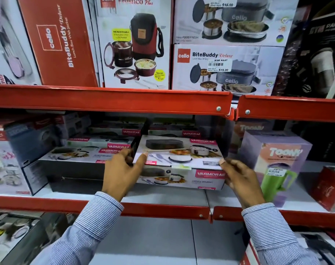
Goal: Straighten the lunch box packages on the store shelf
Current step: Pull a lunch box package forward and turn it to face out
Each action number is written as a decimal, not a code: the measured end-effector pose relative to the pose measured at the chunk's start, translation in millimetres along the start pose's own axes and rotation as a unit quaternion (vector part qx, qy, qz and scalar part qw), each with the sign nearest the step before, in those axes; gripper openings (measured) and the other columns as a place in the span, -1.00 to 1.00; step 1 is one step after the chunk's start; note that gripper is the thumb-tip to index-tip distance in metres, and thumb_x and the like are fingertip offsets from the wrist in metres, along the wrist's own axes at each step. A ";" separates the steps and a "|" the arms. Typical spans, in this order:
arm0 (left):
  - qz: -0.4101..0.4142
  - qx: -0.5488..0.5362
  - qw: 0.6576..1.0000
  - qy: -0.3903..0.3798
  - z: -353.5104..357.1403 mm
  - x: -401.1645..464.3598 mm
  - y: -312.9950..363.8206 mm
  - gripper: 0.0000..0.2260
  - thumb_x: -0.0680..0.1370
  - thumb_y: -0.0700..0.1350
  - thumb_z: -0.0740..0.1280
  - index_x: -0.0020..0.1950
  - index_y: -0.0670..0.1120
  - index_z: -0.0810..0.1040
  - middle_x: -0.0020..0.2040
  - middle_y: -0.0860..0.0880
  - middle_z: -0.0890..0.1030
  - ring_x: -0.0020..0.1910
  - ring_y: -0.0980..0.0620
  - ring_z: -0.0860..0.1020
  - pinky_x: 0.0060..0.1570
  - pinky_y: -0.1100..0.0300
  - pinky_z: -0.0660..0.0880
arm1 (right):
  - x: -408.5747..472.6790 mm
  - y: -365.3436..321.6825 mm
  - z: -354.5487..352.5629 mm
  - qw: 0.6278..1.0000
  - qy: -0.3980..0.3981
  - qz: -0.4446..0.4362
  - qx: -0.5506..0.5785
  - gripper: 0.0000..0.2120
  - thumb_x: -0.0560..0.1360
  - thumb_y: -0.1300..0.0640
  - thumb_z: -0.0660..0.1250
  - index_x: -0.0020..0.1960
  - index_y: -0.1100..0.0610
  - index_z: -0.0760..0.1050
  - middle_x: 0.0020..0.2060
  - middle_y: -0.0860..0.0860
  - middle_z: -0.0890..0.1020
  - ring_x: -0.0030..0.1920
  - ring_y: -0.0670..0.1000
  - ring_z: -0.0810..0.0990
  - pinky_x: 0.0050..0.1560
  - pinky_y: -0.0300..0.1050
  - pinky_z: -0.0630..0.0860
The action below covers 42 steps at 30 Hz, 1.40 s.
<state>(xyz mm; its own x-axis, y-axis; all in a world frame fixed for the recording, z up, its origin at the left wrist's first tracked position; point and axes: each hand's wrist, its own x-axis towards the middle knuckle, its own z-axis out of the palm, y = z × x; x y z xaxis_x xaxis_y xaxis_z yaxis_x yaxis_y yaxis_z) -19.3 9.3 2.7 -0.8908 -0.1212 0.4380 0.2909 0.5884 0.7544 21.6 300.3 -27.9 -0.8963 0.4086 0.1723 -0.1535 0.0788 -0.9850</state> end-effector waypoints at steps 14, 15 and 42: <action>-0.027 0.029 0.998 -0.044 46.7 -19.1 -53.7 -0.62 0.43 -0.17 0.48 0.15 -0.18 0.42 -0.03 -0.17 0.72 -0.06 -0.18 0.69 0.00 0.08 0.60 | -3.3 47.3 6.5 0.993 -0.002 0.046 -0.110 -0.59 0.30 0.45 0.50 -0.04 0.07 0.46 -0.07 0.03 0.65 -0.01 0.03 0.63 0.00 -0.17 0.57; -0.031 0.026 0.998 -0.049 48.9 -21.2 -57.5 -0.64 0.42 -0.17 0.48 0.13 -0.16 0.42 -0.05 -0.16 0.73 -0.09 -0.16 0.69 -0.03 0.10 0.61 | -4.8 50.1 7.6 0.991 -0.002 0.055 -0.121 -0.59 0.30 0.43 0.50 -0.02 0.07 0.47 -0.04 0.05 0.65 0.00 0.05 0.63 0.08 -0.06 0.57; 0.232 0.323 0.915 0.069 -35.0 -46.6 -43.9 -0.39 0.51 0.10 0.28 0.51 -0.08 0.28 0.60 -0.15 0.15 0.60 -0.14 0.04 0.51 -0.28 0.09 | -67.3 -6.9 111.6 0.785 0.018 -0.368 -0.498 -0.29 0.51 -0.19 0.16 0.57 0.04 0.06 0.60 0.15 0.01 0.59 0.20 -0.12 0.54 0.32 -0.04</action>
<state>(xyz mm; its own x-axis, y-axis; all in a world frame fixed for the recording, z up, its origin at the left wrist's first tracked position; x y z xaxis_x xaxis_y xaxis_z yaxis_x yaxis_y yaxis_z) 21.6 -38.8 -33.7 -0.6580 0.1875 0.7293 0.3192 0.9466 0.0446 36.5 170.7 -33.6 -0.7017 -0.0573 0.7102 -0.2074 0.9700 -0.1267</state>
